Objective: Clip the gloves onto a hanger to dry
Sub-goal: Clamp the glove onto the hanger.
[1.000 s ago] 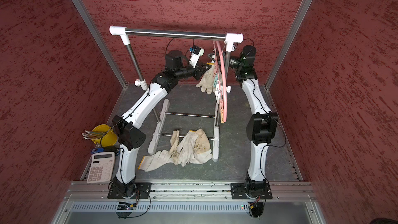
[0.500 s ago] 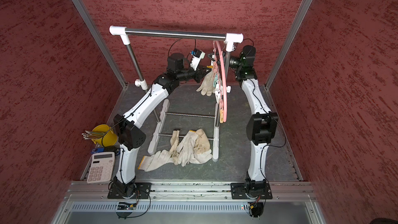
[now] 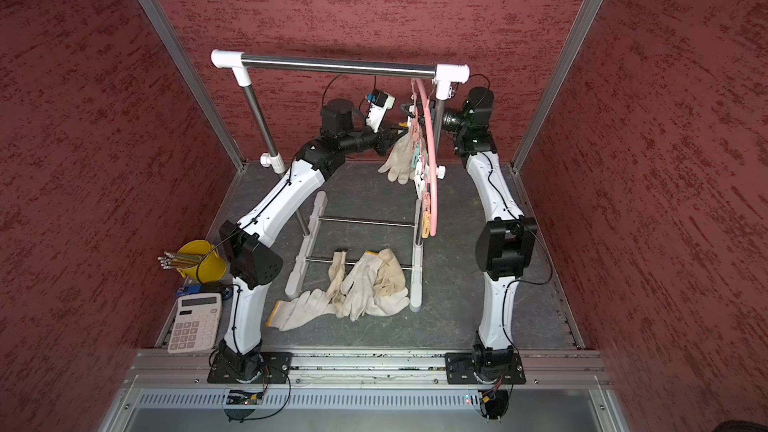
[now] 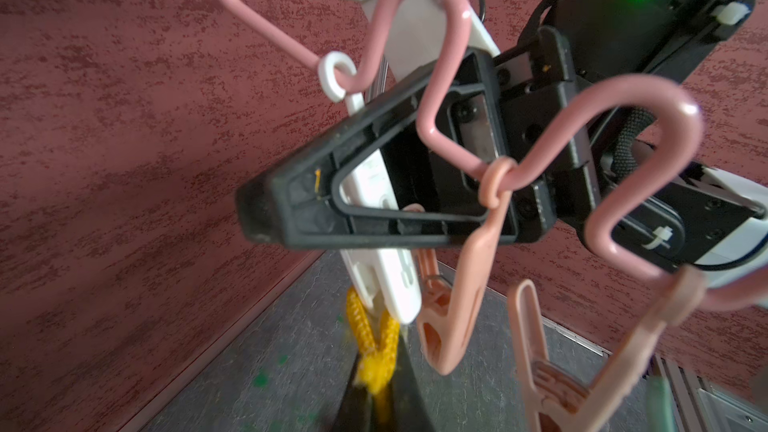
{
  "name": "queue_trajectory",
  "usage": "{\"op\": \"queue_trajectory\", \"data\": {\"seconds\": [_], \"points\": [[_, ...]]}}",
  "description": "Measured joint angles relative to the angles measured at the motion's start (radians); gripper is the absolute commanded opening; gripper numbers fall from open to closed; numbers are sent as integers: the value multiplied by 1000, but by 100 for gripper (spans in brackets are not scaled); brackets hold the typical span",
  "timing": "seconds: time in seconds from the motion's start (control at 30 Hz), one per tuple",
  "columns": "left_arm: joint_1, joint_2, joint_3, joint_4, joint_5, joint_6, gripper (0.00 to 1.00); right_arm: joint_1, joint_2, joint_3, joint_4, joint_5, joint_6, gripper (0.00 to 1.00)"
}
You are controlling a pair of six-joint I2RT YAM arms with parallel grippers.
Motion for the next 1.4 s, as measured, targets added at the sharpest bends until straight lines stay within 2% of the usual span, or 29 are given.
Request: {"op": "queue_trajectory", "data": {"seconds": [0.27, 0.4, 0.43, 0.5, 0.57, 0.77, 0.83, 1.03, 1.1, 1.23, 1.4], "points": [[3, 5, 19, -14, 0, 0, 0, 7, -3, 0, -19, 1, -20, 2], [4, 6, 31, -21, -2, 0, 0, 8, -7, 0, -27, 2, -28, 7], [4, 6, 32, -22, -2, 0, 0, 8, -9, 0, -30, 2, -31, 10], [4, 6, 32, -23, -2, 0, 0, 8, -10, 0, -35, 3, -34, 23], [4, 6, 32, -27, -3, 0, 0, 8, -10, 0, -41, 4, -37, 28], [4, 6, 32, -28, -5, 0, 1, 8, -10, 0, -80, 13, -57, 52], [4, 6, 32, -29, -6, 0, 8, 8, -10, 0, -96, 16, -66, 58], [4, 5, 23, -11, -26, -3, 39, -1, -11, 0, -145, 38, -93, 72], [4, -3, -10, 16, -48, -4, 45, -6, -13, 0, -176, 51, -114, 75], [6, -23, -98, 56, -100, -2, 51, -25, -26, 0, -275, 98, -180, 79], [18, -69, -215, 94, -166, 0, 54, -56, -63, 0, -390, 186, -258, 81]]}}
